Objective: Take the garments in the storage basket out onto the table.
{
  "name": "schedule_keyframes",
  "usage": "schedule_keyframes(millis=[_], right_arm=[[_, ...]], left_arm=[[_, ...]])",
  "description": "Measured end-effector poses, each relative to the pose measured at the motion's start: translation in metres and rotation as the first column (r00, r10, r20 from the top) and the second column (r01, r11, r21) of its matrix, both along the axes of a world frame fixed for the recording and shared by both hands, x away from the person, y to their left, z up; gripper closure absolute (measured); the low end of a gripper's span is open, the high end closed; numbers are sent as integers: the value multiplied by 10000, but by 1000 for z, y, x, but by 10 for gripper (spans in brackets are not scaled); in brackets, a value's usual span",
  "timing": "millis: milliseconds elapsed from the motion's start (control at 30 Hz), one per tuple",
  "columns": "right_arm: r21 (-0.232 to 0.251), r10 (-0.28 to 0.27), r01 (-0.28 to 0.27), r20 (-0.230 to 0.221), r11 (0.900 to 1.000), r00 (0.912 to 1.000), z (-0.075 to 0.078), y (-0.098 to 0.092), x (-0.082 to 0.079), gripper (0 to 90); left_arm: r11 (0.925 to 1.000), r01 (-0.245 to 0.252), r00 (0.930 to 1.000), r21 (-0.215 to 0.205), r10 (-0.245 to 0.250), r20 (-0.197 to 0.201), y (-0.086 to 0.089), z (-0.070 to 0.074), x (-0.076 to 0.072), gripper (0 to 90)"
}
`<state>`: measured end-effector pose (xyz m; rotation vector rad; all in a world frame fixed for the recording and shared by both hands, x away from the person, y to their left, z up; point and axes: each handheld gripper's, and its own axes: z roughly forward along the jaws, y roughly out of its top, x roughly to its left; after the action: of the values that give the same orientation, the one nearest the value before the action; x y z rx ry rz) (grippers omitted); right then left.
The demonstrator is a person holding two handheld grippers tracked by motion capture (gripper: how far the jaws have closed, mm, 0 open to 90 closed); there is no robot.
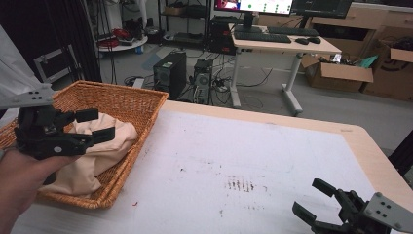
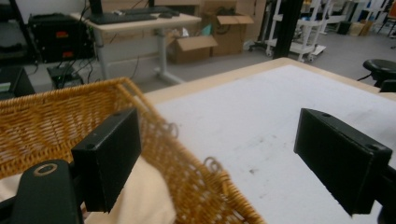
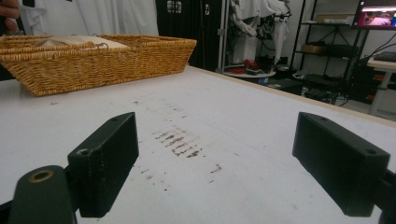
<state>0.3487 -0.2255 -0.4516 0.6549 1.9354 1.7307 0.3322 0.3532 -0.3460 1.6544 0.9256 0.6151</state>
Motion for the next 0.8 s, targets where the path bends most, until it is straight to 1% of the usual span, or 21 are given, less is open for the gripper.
schedule_keyframes(millis=[33,100,133,167,233,267,300,367,400,433,467,500,533,600,633,700,733,767,800], right_arm=[[0,0,0,0,10000,10000,0,0,0,143],[-9,-3,3,-13,10000,10000,0,0,0,143],[4,-2,2,-30,10000,10000,0,0,0,143],[4,-2,2,-30,10000,10000,0,0,0,143],[6,-2,2,-34,10000,10000,0,0,0,143],[5,2,-2,-36,10000,10000,0,0,0,143],[0,6,-6,-40,10000,10000,0,0,0,143],[-61,22,-23,-31,10000,10000,0,1,0,143],[-93,28,-28,-35,10000,10000,0,1,0,143],[-110,34,-34,-37,9999,10000,0,1,0,143],[-127,39,-40,-47,9999,10000,0,1,0,143],[-125,39,-40,-49,9999,10000,0,1,0,143],[-107,37,-38,-50,9999,10000,0,1,0,143],[-110,44,-44,-54,9999,10000,0,1,1,143],[-110,44,-44,-54,9999,10000,0,1,1,143],[-100,57,-58,-53,9999,10000,0,1,1,143],[-89,67,-68,-68,9999,10000,0,1,1,143],[-89,67,-68,-68,9999,10000,0,1,1,143],[-90,69,-70,-84,9999,9999,0,1,1,143]], left_arm=[[10000,0,10000,0,0,0,0,0,0,156],[9998,-179,9995,125,182,-240,3,-4,7,156],[9992,-332,9979,231,344,-543,6,-9,14,156],[9992,-332,9979,231,344,-543,6,-9,14,156],[9984,-445,9949,345,475,-891,9,-13,21,156],[9979,-515,9926,394,555,-1081,10,-16,25,154],[9976,-588,9894,358,631,-1307,12,-18,28,154],[9962,-738,9795,452,810,-1847,14,-23,35,154],[9941,-866,9676,658,997,-2321,16,-29,41,154],[9941,-866,9676,658,997,-2321,16,-29,41,154],[9922,-920,9556,843,1118,-2725,17,-33,47,155],[9922,-920,9556,843,1118,-2725,17,-33,47,156],[9895,-929,9387,1105,1240,-3216,17,-39,52,157],[9828,-1101,9189,1481,1575,-3618,18,-44,56,157],[9828,-1101,9189,1481,1575,-3618,18,-44,56,158],[9757,-1144,8985,1868,1818,-3996,17,-48,60,159],[9667,-1157,8792,2284,2067,-4293,17,-51,64,160],[9667,-1157,8792,2284,2067,-4293,17,-51,64,160],[9633,-1160,8683,2422,2168,-4461,17,-53,65,161]])
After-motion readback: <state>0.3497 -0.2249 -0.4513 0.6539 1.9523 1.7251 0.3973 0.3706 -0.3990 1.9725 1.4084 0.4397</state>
